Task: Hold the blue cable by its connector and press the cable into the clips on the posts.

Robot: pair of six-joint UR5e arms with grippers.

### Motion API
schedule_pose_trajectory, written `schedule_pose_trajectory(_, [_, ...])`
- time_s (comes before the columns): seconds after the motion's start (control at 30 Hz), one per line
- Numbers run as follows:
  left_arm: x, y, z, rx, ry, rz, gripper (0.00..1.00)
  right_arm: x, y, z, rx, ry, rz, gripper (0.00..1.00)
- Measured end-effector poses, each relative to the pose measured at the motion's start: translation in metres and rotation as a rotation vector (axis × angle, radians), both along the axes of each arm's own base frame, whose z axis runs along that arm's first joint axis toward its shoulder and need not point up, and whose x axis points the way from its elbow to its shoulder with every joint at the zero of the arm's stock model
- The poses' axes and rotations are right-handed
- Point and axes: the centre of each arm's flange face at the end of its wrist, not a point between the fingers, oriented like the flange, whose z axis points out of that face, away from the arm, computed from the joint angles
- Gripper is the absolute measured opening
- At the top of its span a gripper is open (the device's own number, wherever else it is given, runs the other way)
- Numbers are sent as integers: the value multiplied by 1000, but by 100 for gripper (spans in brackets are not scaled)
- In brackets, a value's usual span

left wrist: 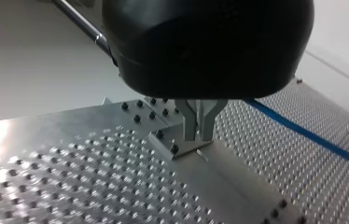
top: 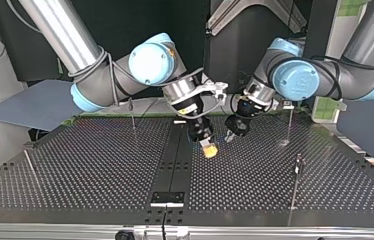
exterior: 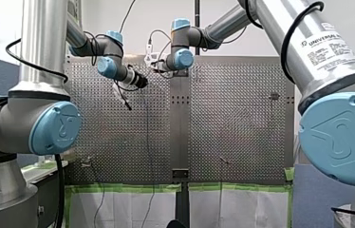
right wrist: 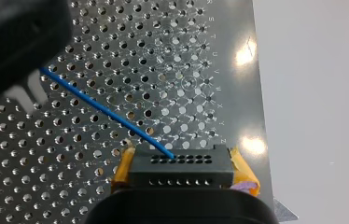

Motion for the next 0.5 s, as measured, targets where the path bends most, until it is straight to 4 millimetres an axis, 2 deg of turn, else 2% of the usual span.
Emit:
schedule_pose_trajectory(0.17, [-7, 12, 12, 49, -5, 56, 1, 1, -2, -8, 8, 9, -2, 0])
schedule_pose_trajectory(0.33, [-15, 25, 26, 89, -17, 105, 1, 1, -4, -31, 33, 37, -4, 0])
schedule_pose_trajectory(0.5, [-24, 36, 35, 132, -16, 155, 1, 1, -6, -37, 39, 44, -8, 0])
